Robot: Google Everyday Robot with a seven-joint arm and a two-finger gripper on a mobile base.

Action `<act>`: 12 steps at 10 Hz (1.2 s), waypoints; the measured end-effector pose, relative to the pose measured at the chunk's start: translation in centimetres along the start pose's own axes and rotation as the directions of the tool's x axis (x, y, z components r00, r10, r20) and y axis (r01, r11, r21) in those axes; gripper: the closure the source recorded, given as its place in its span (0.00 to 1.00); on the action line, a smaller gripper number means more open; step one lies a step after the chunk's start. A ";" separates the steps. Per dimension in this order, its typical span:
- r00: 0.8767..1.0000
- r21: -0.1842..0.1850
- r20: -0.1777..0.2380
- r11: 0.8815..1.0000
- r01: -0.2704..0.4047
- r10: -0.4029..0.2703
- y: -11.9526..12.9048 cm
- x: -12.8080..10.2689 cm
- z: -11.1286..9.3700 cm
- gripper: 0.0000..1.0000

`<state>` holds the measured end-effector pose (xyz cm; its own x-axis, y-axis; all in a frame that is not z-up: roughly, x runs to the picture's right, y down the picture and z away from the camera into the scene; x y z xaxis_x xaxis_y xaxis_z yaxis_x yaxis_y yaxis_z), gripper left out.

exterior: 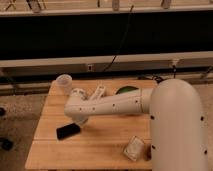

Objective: Push the eraser across the table

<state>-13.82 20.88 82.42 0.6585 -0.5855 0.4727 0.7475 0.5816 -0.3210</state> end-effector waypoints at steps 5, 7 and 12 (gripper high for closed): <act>0.997 -0.002 0.052 0.998 0.060 -0.060 -2.0 -2.3 1.1 0.99; 0.993 0.000 0.074 0.996 0.094 -0.093 -2.9 -3.5 1.5 0.99; 0.972 0.027 0.116 0.979 0.202 -0.204 -5.6 -7.1 1.5 0.99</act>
<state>-22.82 22.66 82.05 0.4776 -0.6221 0.6203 0.8626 0.4660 -0.1969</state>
